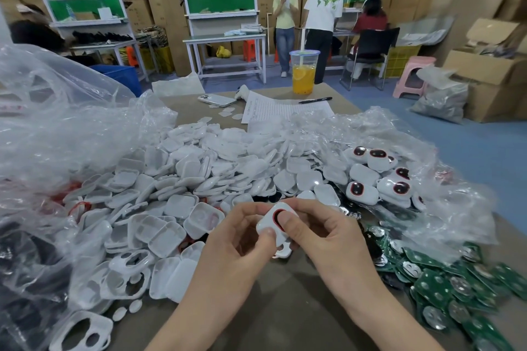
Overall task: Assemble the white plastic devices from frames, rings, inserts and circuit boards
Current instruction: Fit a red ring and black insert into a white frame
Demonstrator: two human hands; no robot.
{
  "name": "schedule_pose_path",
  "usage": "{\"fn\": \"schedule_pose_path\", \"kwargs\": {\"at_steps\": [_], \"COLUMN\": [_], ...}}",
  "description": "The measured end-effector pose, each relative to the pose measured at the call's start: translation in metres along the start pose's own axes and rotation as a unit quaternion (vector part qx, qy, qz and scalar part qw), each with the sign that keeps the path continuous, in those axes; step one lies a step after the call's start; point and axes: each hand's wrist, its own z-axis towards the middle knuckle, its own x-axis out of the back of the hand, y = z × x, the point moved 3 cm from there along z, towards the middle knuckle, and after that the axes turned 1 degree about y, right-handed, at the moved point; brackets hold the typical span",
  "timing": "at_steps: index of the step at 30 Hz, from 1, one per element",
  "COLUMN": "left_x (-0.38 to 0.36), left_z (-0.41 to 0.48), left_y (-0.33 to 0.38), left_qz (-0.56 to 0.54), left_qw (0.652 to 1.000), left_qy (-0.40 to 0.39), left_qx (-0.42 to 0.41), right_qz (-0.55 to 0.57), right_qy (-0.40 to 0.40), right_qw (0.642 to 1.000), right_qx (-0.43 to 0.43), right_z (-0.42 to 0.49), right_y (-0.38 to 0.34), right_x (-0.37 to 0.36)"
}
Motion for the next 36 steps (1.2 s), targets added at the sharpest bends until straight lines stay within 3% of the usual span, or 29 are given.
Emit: {"fn": "schedule_pose_path", "kwargs": {"at_steps": [11, 20, 25, 29, 36], "left_x": [0.0, -0.01, -0.053, -0.09, -0.122], "left_z": [-0.001, 0.005, 0.048, 0.075, 0.099], "left_y": [0.0, -0.002, 0.007, 0.014, 0.014], "left_qz": [-0.003, -0.044, -0.021, -0.065, -0.049], "left_qw": [1.0, 0.996, 0.997, 0.992, 0.991], "left_qy": [0.021, 0.049, -0.006, -0.058, -0.08], "left_qx": [0.001, 0.052, 0.077, 0.093, 0.099], "right_qz": [0.014, 0.088, 0.094, 0.142, 0.22], "right_qy": [0.012, 0.184, 0.247, 0.295, 0.336], "right_qw": [1.0, 0.979, 0.964, 0.945, 0.916], "right_qx": [0.004, 0.011, 0.029, 0.021, -0.007], "right_z": [0.001, 0.011, 0.009, 0.011, 0.016], "right_y": [0.004, 0.0, -0.001, -0.002, 0.004], "right_x": [0.003, 0.031, 0.042, 0.055, 0.07]}}
